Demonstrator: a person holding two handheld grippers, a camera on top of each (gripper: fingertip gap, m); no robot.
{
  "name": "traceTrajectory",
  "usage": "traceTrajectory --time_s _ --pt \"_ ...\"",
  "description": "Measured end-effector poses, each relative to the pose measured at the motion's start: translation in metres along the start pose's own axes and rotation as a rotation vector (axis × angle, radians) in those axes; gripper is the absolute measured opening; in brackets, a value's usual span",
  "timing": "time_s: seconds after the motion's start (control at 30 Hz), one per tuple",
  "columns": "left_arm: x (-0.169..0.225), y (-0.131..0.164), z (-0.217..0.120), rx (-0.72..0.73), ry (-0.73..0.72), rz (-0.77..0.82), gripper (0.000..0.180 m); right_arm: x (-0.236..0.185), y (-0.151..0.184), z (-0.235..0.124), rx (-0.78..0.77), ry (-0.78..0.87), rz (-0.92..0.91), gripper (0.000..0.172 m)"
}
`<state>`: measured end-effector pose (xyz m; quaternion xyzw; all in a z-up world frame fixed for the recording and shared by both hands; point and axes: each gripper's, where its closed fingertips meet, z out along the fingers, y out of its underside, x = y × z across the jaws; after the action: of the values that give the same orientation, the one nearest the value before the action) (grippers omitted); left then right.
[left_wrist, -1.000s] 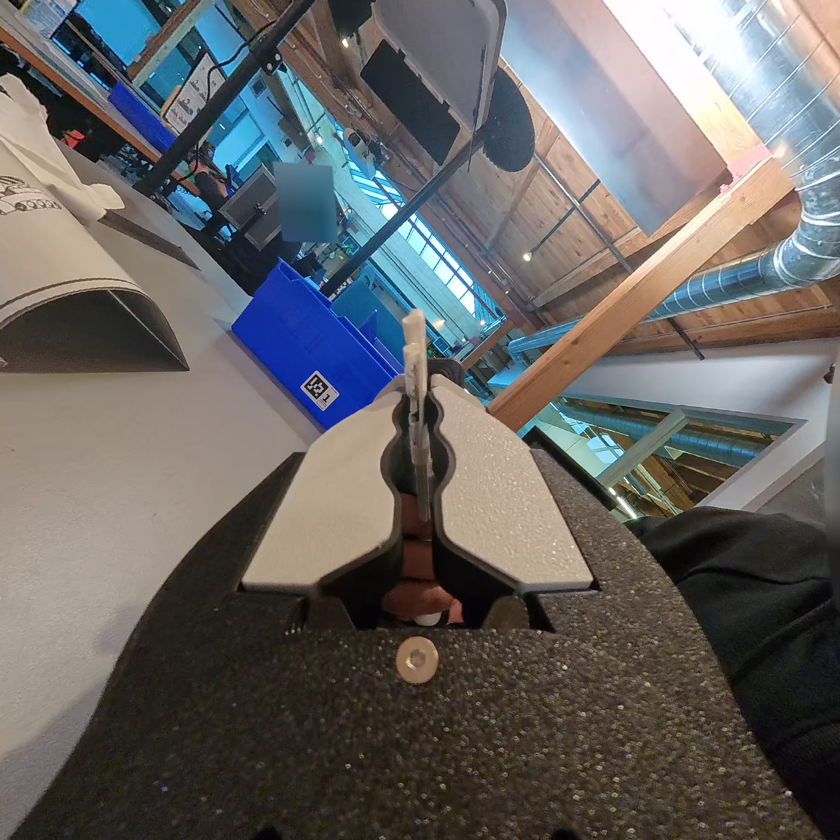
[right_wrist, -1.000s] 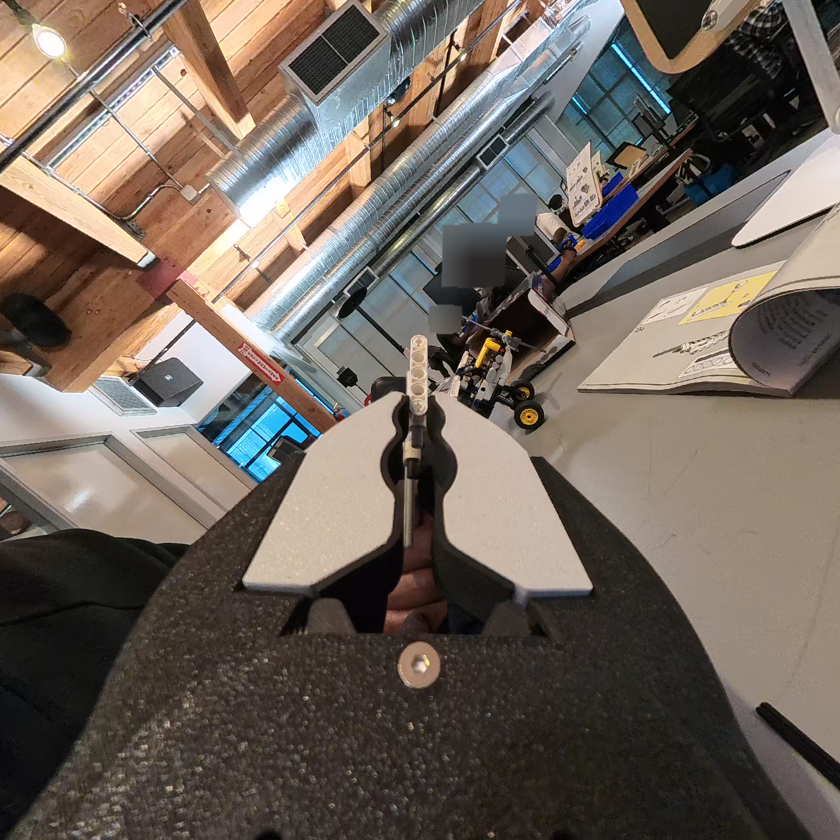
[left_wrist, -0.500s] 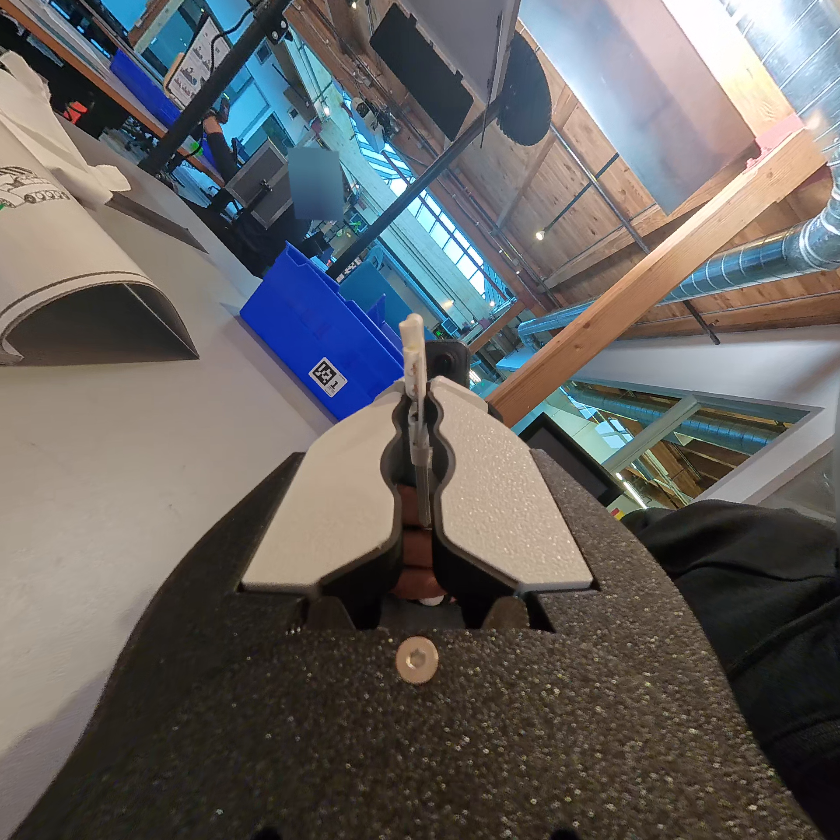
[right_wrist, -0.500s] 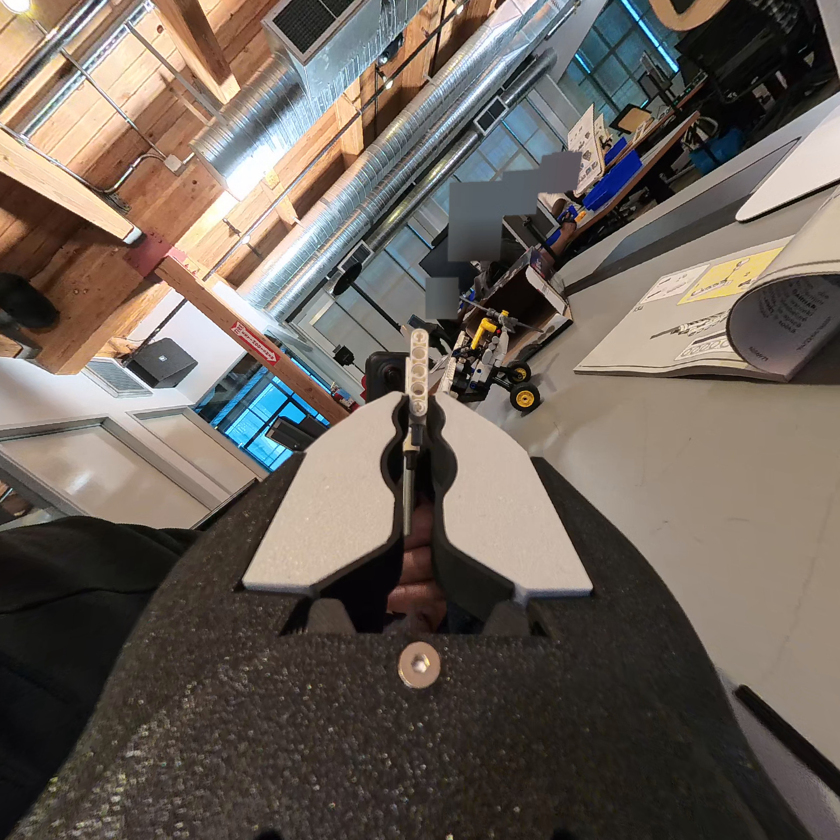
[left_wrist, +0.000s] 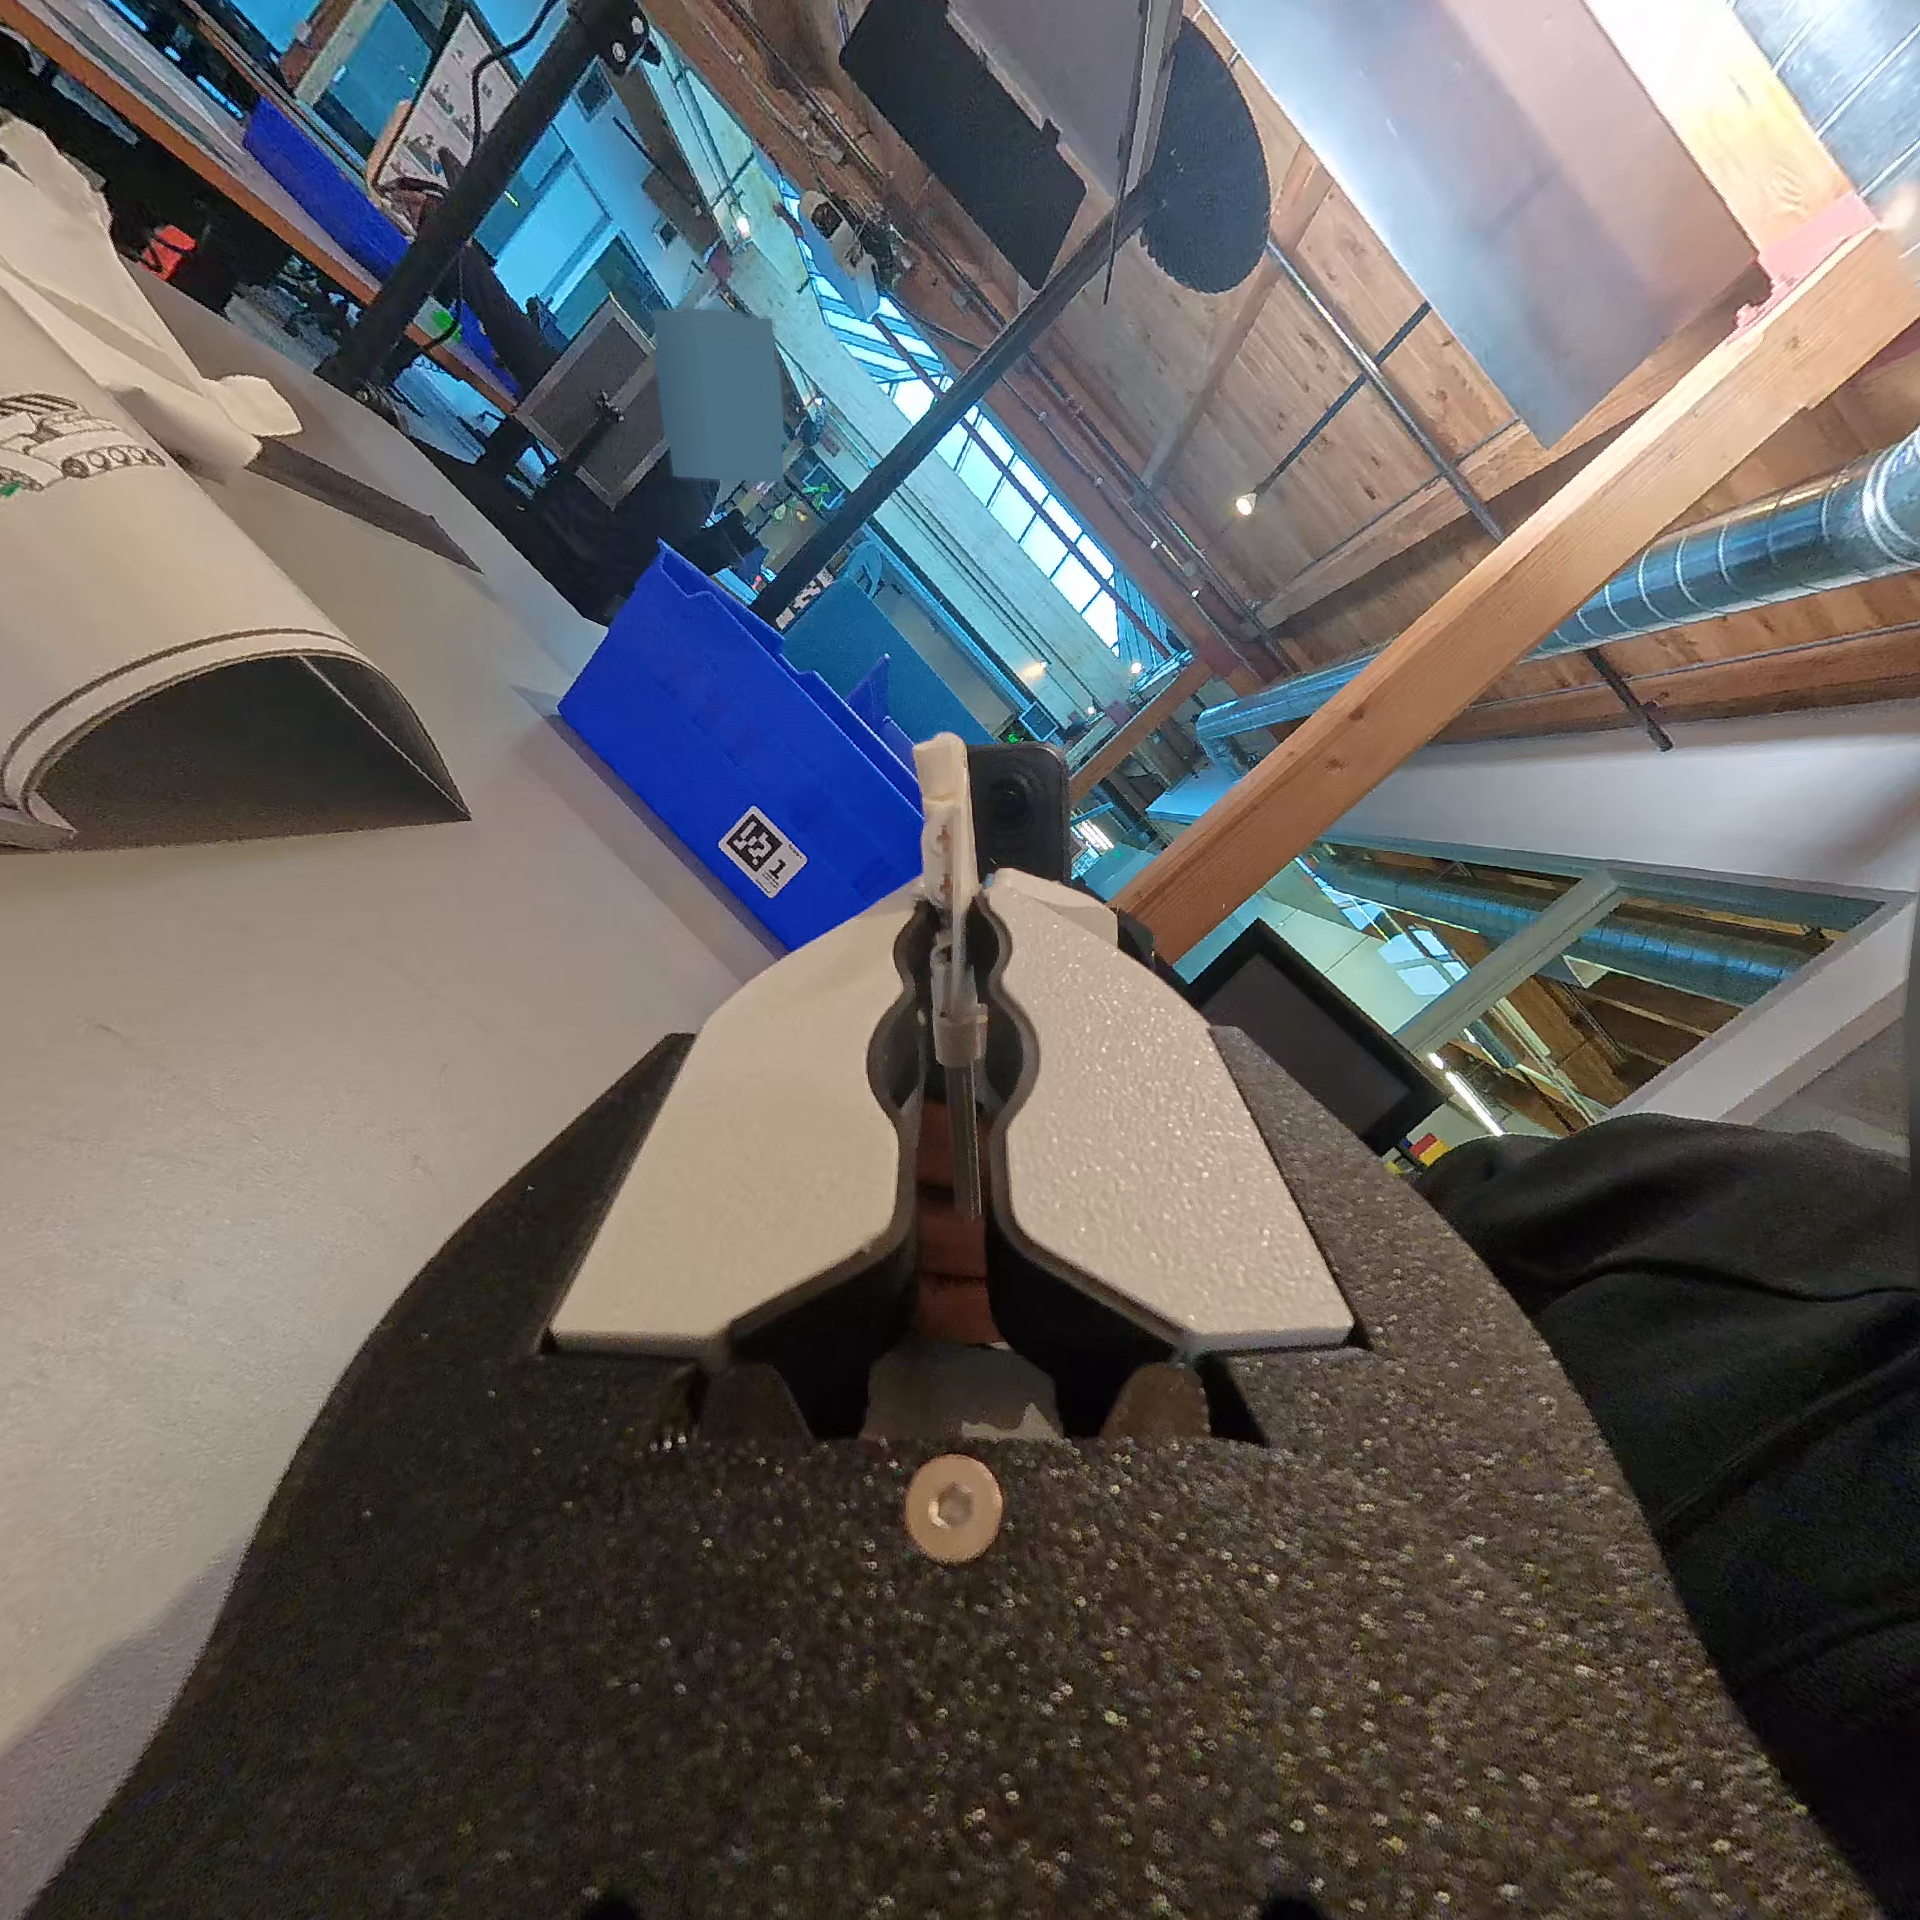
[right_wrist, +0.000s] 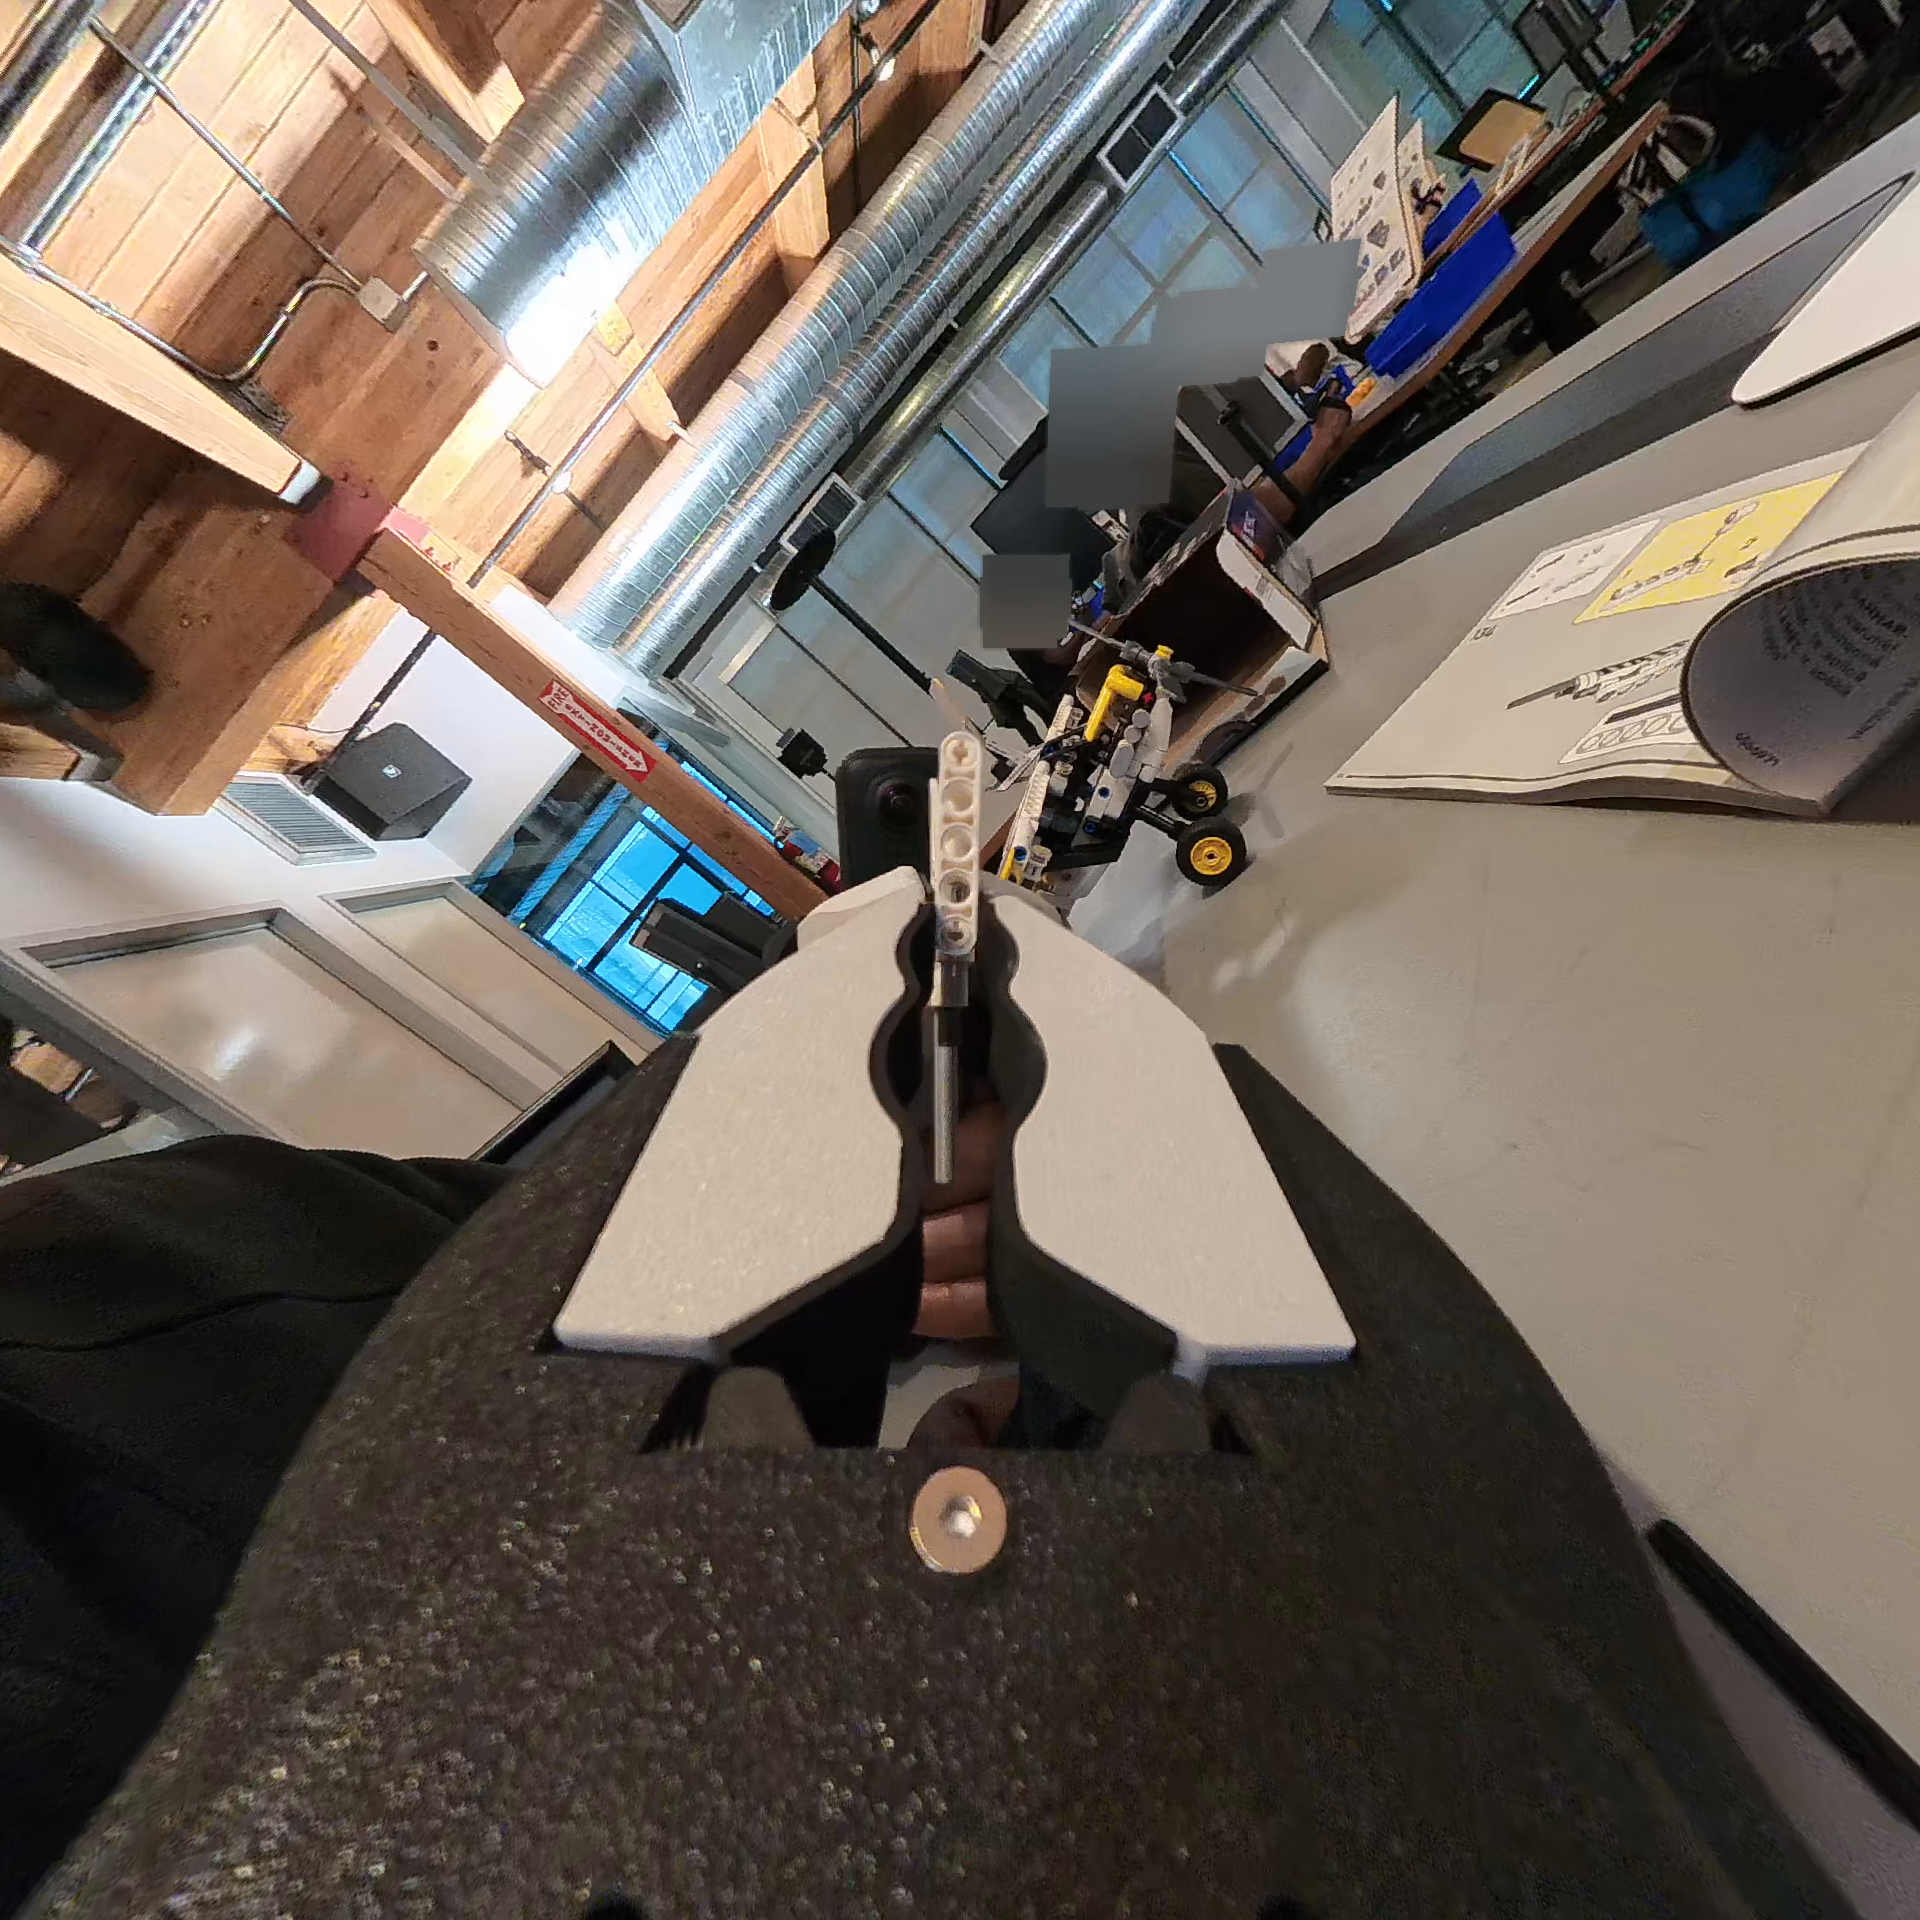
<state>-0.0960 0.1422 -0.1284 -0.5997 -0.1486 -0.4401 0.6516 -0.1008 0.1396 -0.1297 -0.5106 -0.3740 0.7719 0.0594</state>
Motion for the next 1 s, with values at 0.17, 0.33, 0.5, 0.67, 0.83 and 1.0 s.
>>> traceTrajectory --time_s 0.17,0.33,0.5,0.67,0.83,1.0 --pt "0.001 0.001 0.0 -0.03 0.01 0.03 0.007 -0.002 0.002 0.0 -0.039 -0.019 -0.006 0.007" --pt "0.004 0.004 0.0 -0.069 0.036 0.027 0.007 -0.004 0.005 -0.002 -0.113 -0.065 -0.007 0.007" --pt "0.007 0.011 0.002 -0.106 0.049 0.023 0.007 -0.006 0.01 -0.005 -0.204 -0.108 -0.006 0.007" --pt "0.005 0.014 0.002 -0.126 0.034 0.032 0.007 -0.005 0.013 -0.009 -0.245 -0.12 -0.003 0.007" --pt "0.003 0.011 0.0 -0.106 0.021 0.024 0.007 -0.004 0.014 -0.007 -0.24 -0.124 0.027 0.007" --pt "0.001 0.007 -0.002 -0.075 0.003 0.025 0.007 0.003 0.018 -0.007 -0.29 -0.038 -0.085 0.009"
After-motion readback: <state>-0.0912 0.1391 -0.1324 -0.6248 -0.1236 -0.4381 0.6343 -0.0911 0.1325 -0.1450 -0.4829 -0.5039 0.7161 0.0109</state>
